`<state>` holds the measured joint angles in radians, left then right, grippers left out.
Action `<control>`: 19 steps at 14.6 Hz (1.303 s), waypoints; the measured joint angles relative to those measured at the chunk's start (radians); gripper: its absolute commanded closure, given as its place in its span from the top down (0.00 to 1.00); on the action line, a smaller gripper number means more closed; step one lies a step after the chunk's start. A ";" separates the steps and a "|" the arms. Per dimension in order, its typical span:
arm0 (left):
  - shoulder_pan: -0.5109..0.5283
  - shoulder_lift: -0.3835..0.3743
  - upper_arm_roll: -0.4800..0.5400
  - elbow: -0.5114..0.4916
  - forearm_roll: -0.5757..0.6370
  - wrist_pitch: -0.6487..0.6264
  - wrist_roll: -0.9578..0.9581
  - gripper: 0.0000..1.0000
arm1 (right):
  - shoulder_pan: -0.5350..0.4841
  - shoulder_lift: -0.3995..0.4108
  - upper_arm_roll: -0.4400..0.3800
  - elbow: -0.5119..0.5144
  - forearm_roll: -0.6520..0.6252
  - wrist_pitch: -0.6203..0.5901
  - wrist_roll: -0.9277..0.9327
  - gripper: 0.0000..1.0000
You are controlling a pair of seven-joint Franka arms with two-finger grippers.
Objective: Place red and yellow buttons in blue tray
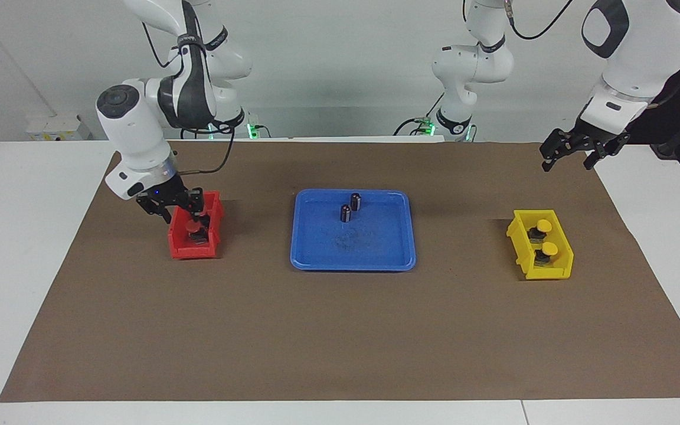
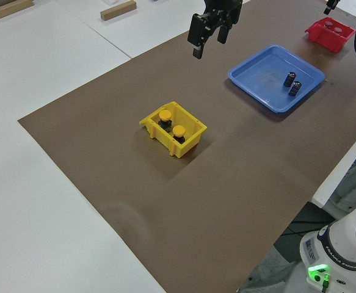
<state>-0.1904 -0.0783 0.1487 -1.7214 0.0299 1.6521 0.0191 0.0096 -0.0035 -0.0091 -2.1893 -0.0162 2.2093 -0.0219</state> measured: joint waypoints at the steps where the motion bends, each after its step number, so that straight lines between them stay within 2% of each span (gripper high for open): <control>1: 0.000 0.000 0.000 0.000 0.000 0.000 0.000 1.00 | 0.000 0.004 0.000 -0.008 0.000 0.006 0.000 0.64; 9: 0.010 0.000 0.009 0.000 0.000 0.002 0.001 1.00 | 0.000 0.006 0.000 -0.084 0.001 0.092 0.001 0.59; 12: 0.016 0.000 0.009 0.000 0.000 0.002 0.001 1.00 | 0.000 0.005 0.000 -0.109 0.001 0.118 0.001 0.50; 14: 0.016 0.000 0.009 0.000 0.004 0.002 0.001 1.00 | -0.001 0.004 0.000 -0.124 0.001 0.129 0.001 0.40; 16: 0.017 0.000 0.009 0.000 0.022 0.009 0.001 0.94 | -0.001 0.002 0.000 -0.127 0.001 0.129 0.001 0.30; 19: 0.049 0.004 0.011 -0.034 0.027 0.115 0.010 0.82 | -0.001 -0.002 0.000 -0.093 0.001 0.062 0.000 0.30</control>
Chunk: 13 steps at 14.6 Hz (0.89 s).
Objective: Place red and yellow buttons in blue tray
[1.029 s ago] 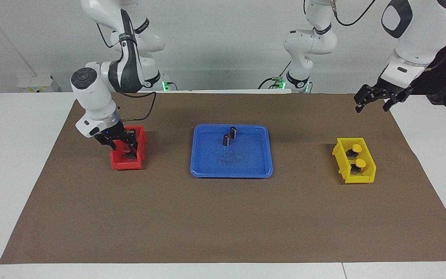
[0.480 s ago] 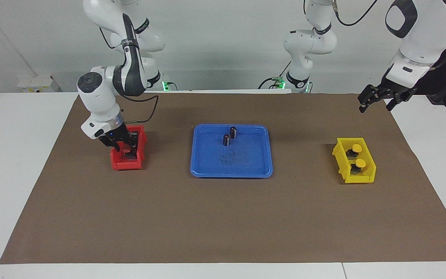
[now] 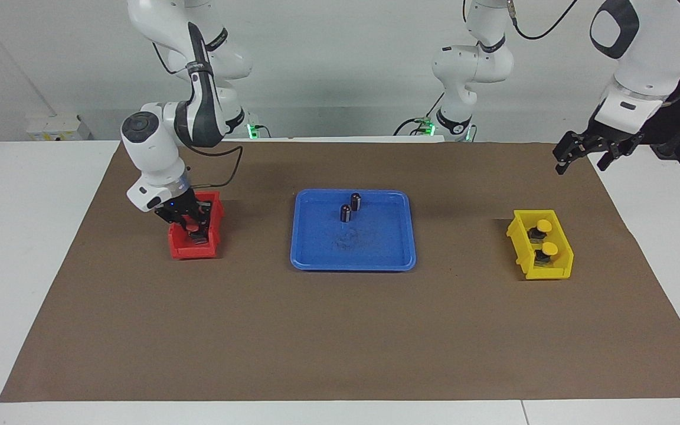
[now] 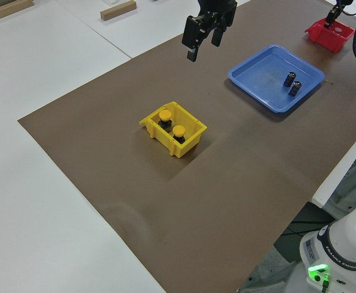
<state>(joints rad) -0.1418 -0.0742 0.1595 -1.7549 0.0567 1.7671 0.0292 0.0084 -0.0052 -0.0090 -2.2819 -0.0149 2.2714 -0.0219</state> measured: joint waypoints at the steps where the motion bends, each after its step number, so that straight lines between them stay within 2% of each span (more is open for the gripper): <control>1: 0.010 0.009 0.001 -0.025 0.000 0.049 0.005 0.77 | 0.000 0.001 0.000 0.043 -0.001 -0.064 -0.001 0.30; 5: 0.028 0.124 0.001 -0.074 -0.029 0.206 0.007 0.69 | 0.018 0.025 0.007 0.321 -0.002 -0.371 -0.002 0.31; 7: 0.033 0.176 0.001 -0.097 -0.043 0.282 0.007 0.68 | 0.079 0.058 0.013 0.454 -0.001 -0.466 0.068 0.31; 10: 0.039 0.210 0.001 -0.146 -0.045 0.367 0.007 0.68 | 0.242 0.128 0.021 0.567 0.002 -0.457 0.322 0.31; 13: 0.044 0.217 0.001 -0.213 -0.045 0.445 0.007 0.68 | 0.407 0.193 0.027 0.580 0.002 -0.345 0.564 0.31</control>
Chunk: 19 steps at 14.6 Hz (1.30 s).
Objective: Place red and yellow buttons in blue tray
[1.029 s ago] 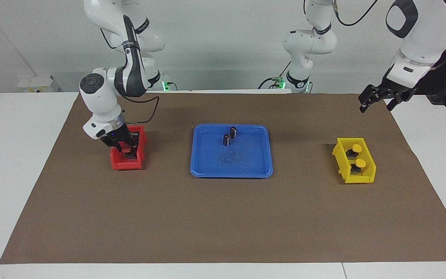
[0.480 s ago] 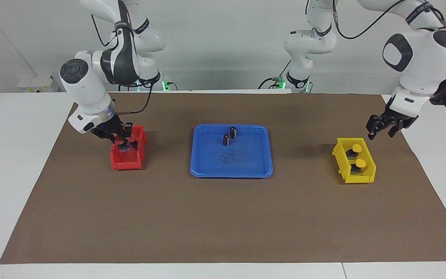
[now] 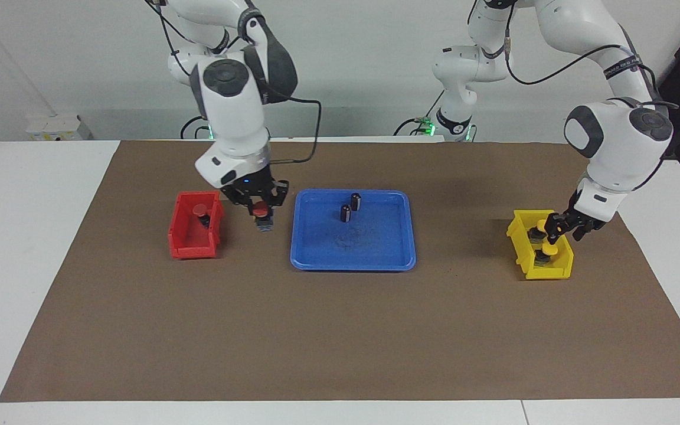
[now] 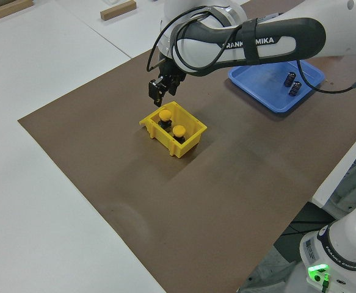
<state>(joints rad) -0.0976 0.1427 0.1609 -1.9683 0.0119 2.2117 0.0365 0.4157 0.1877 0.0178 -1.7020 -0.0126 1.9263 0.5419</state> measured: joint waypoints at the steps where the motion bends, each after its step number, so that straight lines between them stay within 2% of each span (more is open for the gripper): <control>1: 0.000 0.000 0.000 -0.029 0.000 0.039 0.000 0.68 | 0.044 0.023 0.001 0.000 0.000 0.035 0.065 0.31; 3: 0.000 0.005 0.000 -0.087 0.000 0.117 0.000 0.68 | 0.117 0.077 0.000 0.000 0.000 0.101 0.165 0.31; 4: 0.000 0.011 0.000 -0.104 0.000 0.137 0.000 0.64 | 0.145 0.106 0.000 0.000 0.000 0.130 0.205 0.31; 5: 0.000 0.019 0.000 -0.111 -0.001 0.153 0.000 0.43 | 0.172 0.136 0.000 0.000 -0.001 0.157 0.238 0.32; 6: 0.000 0.028 0.000 -0.112 -0.001 0.167 -0.001 0.02 | 0.195 0.163 -0.001 0.000 -0.002 0.182 0.263 0.32; 9: 0.000 0.042 0.000 -0.110 -0.001 0.180 -0.002 0.01 | 0.215 0.209 -0.002 -0.002 -0.003 0.220 0.282 0.37; 11: 0.000 0.043 -0.001 -0.063 -0.002 0.113 -0.002 0.01 | 0.214 0.214 -0.006 -0.018 -0.005 0.237 0.282 0.42; 12: -0.001 0.042 -0.002 -0.001 -0.002 0.021 -0.002 0.01 | 0.214 0.214 -0.008 -0.029 -0.010 0.243 0.282 0.61; 13: -0.003 0.041 -0.004 0.089 -0.001 -0.097 -0.002 0.01 | 0.214 0.214 -0.008 -0.040 -0.013 0.247 0.282 0.76; 14: -0.009 0.038 -0.008 0.192 0.001 -0.218 -0.010 0.01 | 0.214 0.214 -0.008 -0.044 -0.015 0.247 0.282 0.81; 16: -0.066 0.024 -0.015 0.334 0.003 -0.369 -0.100 0.01 | 0.213 0.212 -0.012 -0.031 -0.026 0.228 0.282 0.81; 17: -0.124 0.017 -0.018 0.353 0.003 -0.394 -0.181 0.01 | 0.207 0.207 -0.015 -0.006 -0.042 0.188 0.282 0.81; 19: -0.268 0.013 -0.027 0.320 0.003 -0.386 -0.362 0.01 | 0.160 0.166 -0.022 0.052 -0.058 0.078 0.224 0.81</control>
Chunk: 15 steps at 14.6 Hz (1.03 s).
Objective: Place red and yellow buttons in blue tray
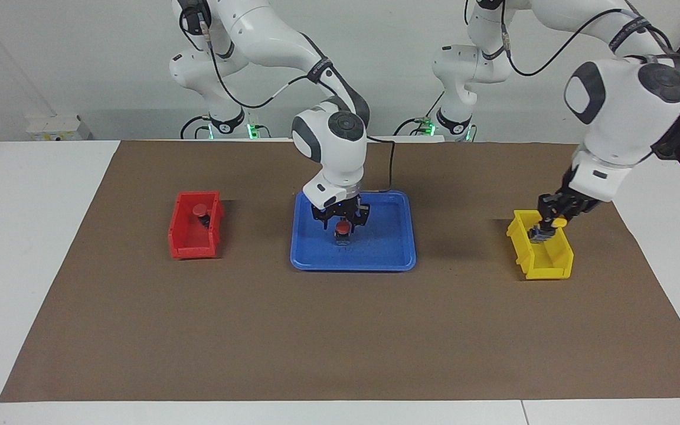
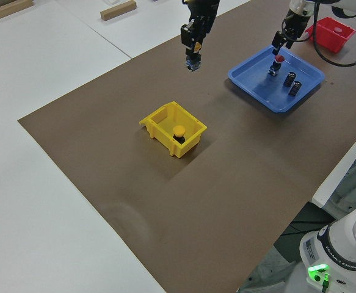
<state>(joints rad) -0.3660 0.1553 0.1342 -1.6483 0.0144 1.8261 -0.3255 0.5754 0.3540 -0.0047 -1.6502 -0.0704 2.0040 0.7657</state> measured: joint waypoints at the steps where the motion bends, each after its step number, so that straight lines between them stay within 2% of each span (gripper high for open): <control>1: -0.076 -0.003 -0.004 -0.046 -0.001 0.044 -0.085 0.01 | -0.049 -0.048 -0.002 0.006 0.000 -0.057 -0.080 0.80; 3: -0.207 -0.007 -0.008 -0.147 -0.001 0.152 -0.232 0.01 | -0.175 -0.173 -0.004 -0.046 0.016 -0.136 -0.281 0.80; 7: -0.359 0.011 -0.009 -0.258 -0.001 0.283 -0.397 0.01 | -0.405 -0.409 -0.006 -0.349 0.071 -0.096 -0.649 0.79; 10: -0.422 0.040 -0.009 -0.302 -0.001 0.371 -0.464 0.01 | -0.517 -0.505 -0.006 -0.562 0.074 0.033 -0.822 0.76; 12: -0.444 0.062 -0.009 -0.309 -0.001 0.401 -0.495 0.01 | -0.554 -0.535 -0.006 -0.662 0.074 0.117 -0.877 0.74; 13: -0.449 0.075 -0.009 -0.310 -0.001 0.414 -0.505 0.05 | -0.564 -0.542 -0.006 -0.691 0.074 0.138 -0.889 0.73; 14: -0.451 0.088 -0.008 -0.310 -0.001 0.424 -0.509 0.26 | -0.571 -0.545 -0.006 -0.712 0.074 0.157 -0.892 0.72; 15: -0.451 0.099 -0.007 -0.310 -0.001 0.433 -0.510 0.62 | -0.577 -0.545 -0.006 -0.730 0.074 0.187 -0.892 0.72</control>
<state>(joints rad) -0.8175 0.2544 0.1269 -1.9579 0.0130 2.2589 -0.8360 -0.0016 -0.1909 -0.0104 -2.3802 0.0037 2.1905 -0.1263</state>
